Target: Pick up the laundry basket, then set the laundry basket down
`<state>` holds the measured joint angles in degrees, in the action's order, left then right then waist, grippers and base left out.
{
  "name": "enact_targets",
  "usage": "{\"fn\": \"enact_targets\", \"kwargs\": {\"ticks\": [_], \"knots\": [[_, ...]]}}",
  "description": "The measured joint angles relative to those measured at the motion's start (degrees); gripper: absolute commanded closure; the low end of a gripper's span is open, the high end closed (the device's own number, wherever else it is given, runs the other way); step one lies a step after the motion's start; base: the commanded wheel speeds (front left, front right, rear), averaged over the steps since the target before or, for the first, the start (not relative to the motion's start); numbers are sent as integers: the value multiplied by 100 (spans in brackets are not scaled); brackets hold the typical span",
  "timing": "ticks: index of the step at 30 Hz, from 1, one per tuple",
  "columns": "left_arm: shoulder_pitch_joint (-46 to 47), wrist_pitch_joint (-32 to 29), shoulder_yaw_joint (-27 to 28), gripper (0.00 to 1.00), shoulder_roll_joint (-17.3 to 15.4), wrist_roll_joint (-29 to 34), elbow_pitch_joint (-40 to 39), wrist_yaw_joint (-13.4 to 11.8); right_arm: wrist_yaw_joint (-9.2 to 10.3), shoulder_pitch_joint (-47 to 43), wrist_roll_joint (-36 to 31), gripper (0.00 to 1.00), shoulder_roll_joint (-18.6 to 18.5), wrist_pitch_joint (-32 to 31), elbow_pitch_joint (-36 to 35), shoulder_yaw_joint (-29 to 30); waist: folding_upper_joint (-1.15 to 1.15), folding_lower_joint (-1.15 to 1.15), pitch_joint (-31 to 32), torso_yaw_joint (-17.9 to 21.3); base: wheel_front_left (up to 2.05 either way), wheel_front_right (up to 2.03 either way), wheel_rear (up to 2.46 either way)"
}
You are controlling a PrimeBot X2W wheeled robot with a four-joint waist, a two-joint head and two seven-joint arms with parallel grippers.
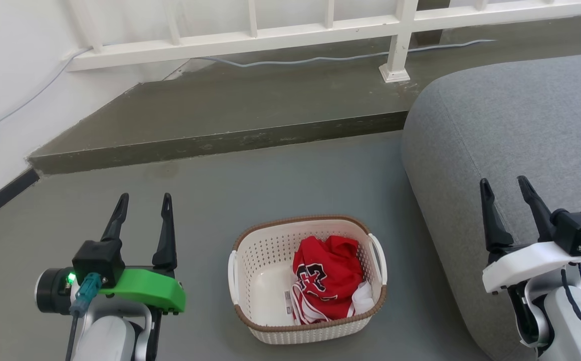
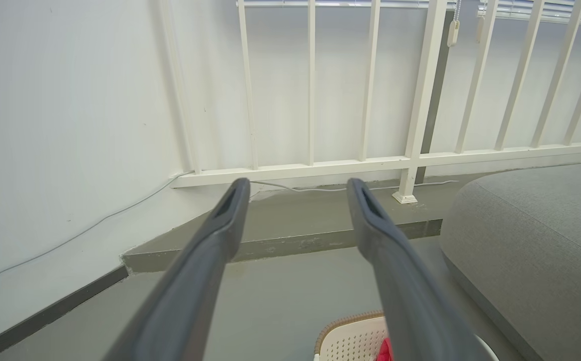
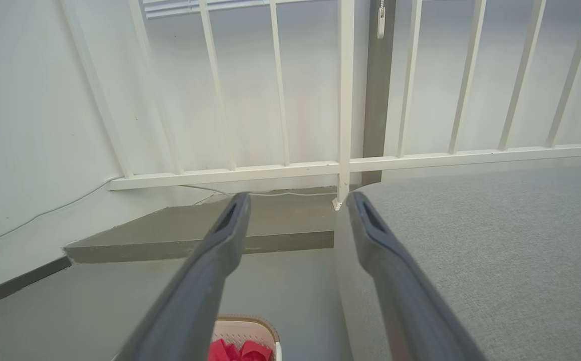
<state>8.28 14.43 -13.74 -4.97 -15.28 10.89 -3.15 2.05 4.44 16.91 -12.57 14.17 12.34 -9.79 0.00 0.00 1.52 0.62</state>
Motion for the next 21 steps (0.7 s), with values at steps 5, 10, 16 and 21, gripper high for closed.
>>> {"fn": "enact_targets", "kwargs": {"ticks": [5,10,16,21], "knots": [[-1,0,47,0,20,1,14,-22,-62,-25,-2,0,30,1,7,-11,0,0,4,-3,0,0,0],[-13,1,62,0,45,-8,148,-43,-153,-32,-1,0,104,1,44,-11,0,0,10,-9,0,0,0],[-119,0,58,0,55,-11,312,-43,-214,-36,-2,0,131,1,101,-10,0,0,9,-17,0,0,0],[-122,0,60,0,65,-11,341,-43,-272,-48,-12,0,138,1,158,-8,0,0,10,-22,0,0,0]]}}
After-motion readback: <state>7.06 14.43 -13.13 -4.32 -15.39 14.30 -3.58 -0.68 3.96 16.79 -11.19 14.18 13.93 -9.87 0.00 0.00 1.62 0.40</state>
